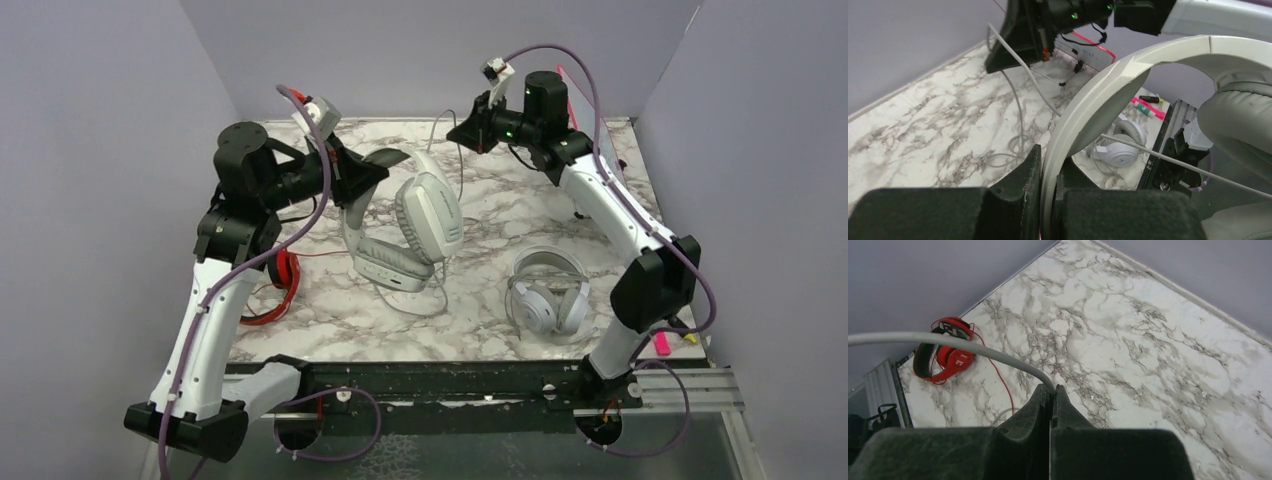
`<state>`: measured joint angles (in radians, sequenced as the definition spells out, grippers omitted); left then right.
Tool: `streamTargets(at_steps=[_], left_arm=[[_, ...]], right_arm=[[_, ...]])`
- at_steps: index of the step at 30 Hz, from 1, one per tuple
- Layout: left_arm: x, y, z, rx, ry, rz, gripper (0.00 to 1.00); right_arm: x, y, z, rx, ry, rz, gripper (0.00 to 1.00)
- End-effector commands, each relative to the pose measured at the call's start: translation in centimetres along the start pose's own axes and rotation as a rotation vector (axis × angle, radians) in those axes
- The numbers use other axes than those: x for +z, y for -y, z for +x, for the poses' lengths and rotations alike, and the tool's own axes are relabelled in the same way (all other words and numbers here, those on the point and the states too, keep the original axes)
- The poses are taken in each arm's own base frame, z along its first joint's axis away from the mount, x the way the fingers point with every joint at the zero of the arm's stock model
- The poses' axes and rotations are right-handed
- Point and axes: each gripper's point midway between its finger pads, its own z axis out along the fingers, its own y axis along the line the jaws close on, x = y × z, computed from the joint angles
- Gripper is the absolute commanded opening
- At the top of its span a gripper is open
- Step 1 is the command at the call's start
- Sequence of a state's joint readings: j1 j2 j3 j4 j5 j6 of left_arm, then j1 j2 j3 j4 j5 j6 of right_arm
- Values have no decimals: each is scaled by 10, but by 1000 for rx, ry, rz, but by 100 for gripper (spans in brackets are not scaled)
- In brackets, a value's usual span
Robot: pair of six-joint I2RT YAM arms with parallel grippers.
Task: Wrap the headphones
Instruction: Wrap the headphones cable around the headphones.
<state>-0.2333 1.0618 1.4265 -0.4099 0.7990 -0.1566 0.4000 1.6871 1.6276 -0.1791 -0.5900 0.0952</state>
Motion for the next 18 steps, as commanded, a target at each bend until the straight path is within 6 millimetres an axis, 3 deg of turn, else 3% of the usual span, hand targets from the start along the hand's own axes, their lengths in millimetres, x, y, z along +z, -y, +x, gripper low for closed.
streamTargets(at_steps=[1, 8, 13, 18], left_arm=[[10, 12, 14, 17, -25, 14, 0], [39, 17, 70, 51, -202, -35, 0], [37, 2, 103, 92, -292, -136, 0], [44, -5, 131, 119, -385, -208, 0]], right_arm=[[12, -4, -7, 18, -61, -39, 0], [21, 9, -56, -18, -36, 17, 0], [1, 23, -89, -63, 16, 103, 0], [-12, 15, -106, -114, 37, 92, 0]])
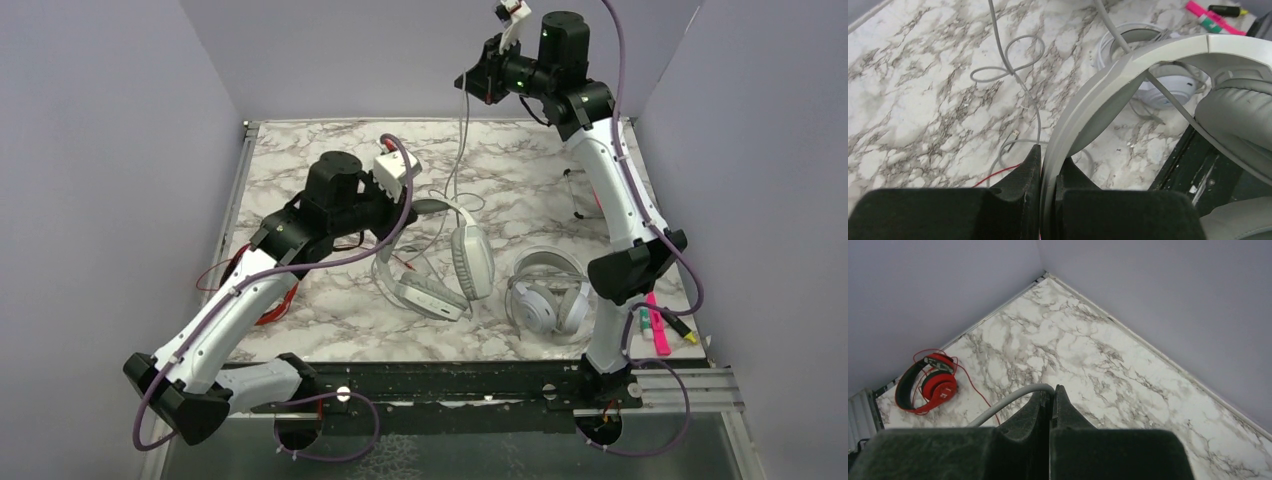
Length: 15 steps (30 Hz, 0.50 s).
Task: Wrap the headphones
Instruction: Wrap the headphones cable around the headphones.
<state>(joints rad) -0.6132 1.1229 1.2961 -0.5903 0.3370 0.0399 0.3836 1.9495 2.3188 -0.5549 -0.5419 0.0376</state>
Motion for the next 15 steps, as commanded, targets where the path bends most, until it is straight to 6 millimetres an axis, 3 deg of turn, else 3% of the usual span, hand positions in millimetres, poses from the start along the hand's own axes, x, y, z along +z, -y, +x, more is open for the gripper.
streamTargets(at_steps=[1, 7, 11, 15], left_arm=[[9, -15, 12, 37, -61, -139, 0], [11, -62, 34, 57, -191, -415, 0], [-6, -102, 49, 72, -259, -674, 0], [-25, -126, 48, 93, -278, -860, 0]], right_arm=[[-16, 2, -8, -52, -14, 28, 0], [-34, -5, -16, -93, -13, 40, 0], [-47, -13, -31, -117, 19, 46, 0], [-58, -32, -50, -135, 62, -8, 0]])
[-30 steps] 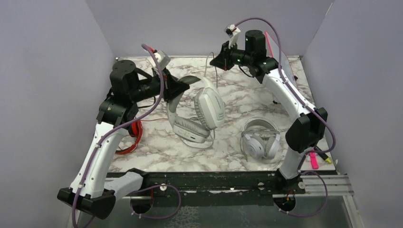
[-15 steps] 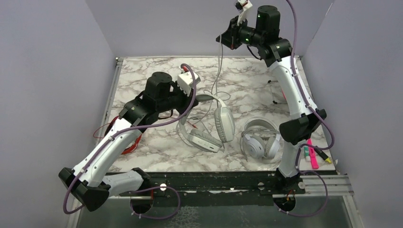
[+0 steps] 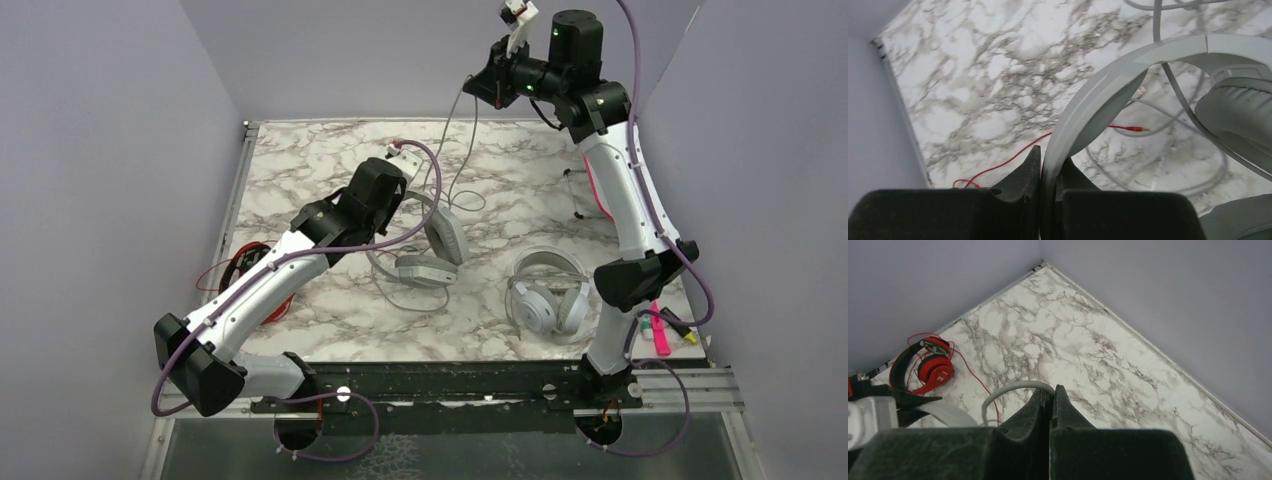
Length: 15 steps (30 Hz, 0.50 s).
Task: Wrap the headphones
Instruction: Wrap the headphones cable around the headphones.
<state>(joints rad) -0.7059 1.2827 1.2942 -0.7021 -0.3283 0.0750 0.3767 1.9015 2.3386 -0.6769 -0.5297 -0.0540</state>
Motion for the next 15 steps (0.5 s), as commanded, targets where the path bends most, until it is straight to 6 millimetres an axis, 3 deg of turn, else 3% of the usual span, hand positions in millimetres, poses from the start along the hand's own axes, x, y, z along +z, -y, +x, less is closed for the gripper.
streamTargets(at_steps=[1, 4, 7, 12, 15], left_arm=[[-15, -57, -7, -45, 12, -324, 0], [-18, -70, -9, -61, 18, -410, 0], [-15, -87, -10, -94, 2, -524, 0], [-14, -134, -8, -277, 3, -734, 0], [-12, -152, -21, -353, 43, -781, 0]], right_arm=[[-38, -26, -51, -79, 114, -29, 0], [-47, -35, -59, -87, 131, -45, 0], [-55, -58, -65, -104, 146, -111, 0], [-71, -84, -61, -103, 118, -170, 0], [-81, -104, -56, -52, 99, -250, 0]])
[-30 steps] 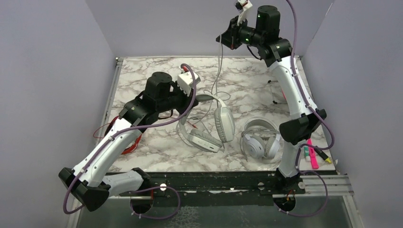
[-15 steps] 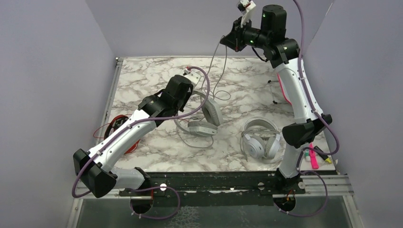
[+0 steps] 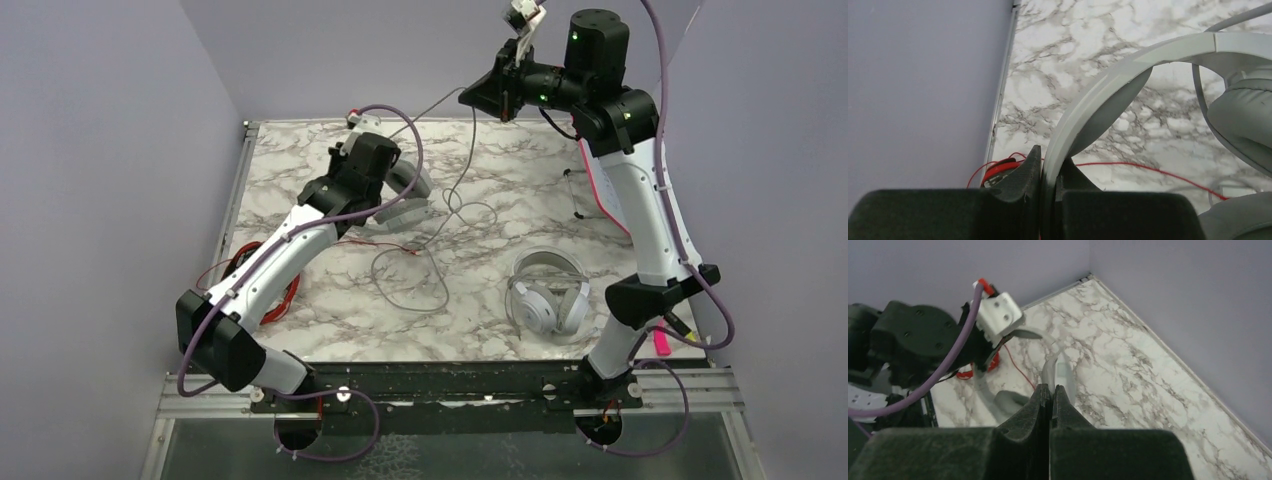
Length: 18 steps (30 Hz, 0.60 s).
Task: Wrap the headphones
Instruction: Wrap the headphones cable around the headphones.
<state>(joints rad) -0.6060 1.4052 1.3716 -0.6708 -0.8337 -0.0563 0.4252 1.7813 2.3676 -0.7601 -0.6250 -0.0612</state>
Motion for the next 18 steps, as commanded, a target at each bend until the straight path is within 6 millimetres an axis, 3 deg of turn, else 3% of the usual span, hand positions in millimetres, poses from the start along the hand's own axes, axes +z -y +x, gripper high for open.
streamTargets(at_steps=[1, 8, 12, 18], left_arm=[[11, -46, -38, -230, 69, -197, 0], [13, -53, -115, -585, 203, -110, 0], [0, -57, -164, -818, 296, 31, 0], [-45, -65, -220, -1046, 432, 265, 0]], right_arm=[[-27, -51, -19, 23, 37, -154, 0], [-19, -137, -4, 173, 25, -385, 0], [-12, -148, 14, 335, 98, -346, 0], [-14, -155, 37, 397, 212, -355, 0]])
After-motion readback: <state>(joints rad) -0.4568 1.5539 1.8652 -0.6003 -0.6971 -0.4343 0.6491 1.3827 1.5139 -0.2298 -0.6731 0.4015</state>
